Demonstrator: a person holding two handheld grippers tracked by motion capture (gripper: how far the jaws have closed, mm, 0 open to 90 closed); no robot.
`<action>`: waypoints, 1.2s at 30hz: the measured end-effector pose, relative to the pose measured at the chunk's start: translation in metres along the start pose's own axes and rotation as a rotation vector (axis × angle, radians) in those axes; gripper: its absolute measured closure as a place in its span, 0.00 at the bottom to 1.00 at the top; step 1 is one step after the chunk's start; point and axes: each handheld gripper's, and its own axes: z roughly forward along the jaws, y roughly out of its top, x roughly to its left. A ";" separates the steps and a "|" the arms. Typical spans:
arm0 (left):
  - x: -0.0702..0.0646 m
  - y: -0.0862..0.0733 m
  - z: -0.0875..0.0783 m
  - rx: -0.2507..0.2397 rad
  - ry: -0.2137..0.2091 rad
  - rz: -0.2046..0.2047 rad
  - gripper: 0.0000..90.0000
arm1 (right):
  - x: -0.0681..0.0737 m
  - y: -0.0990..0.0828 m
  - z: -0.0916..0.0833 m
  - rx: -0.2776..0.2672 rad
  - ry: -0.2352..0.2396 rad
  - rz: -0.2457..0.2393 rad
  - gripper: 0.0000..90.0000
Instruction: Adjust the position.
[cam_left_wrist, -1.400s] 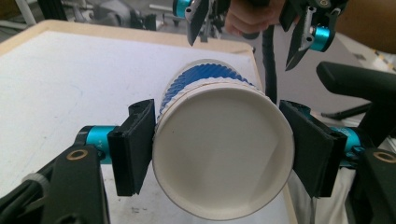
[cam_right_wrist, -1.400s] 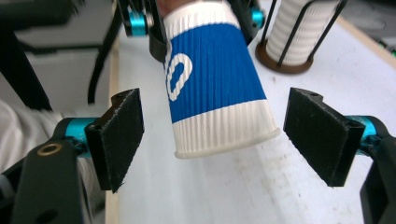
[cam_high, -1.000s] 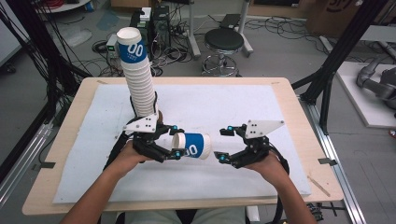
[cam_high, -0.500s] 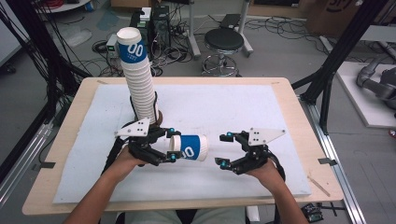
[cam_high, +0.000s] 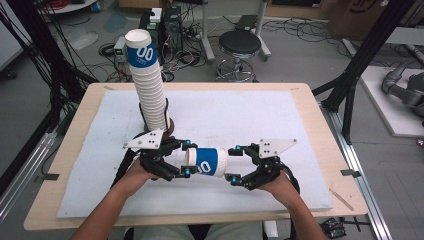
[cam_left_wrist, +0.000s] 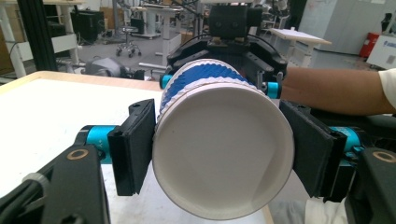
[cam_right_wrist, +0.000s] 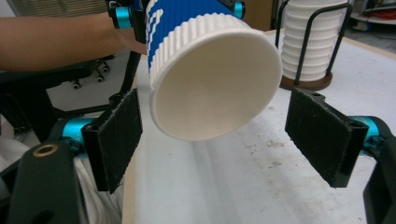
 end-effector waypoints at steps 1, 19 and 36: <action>0.000 0.000 0.001 -0.003 -0.006 0.001 0.33 | 0.000 0.000 0.000 0.001 0.003 0.003 0.21; -0.001 0.000 0.009 -0.067 -0.063 -0.009 0.34 | 0.000 -0.003 0.004 -0.046 0.065 0.032 0.19; -0.003 -0.003 0.016 -0.016 -0.061 0.005 0.35 | 0.000 0.003 -0.001 -0.041 0.083 0.033 0.31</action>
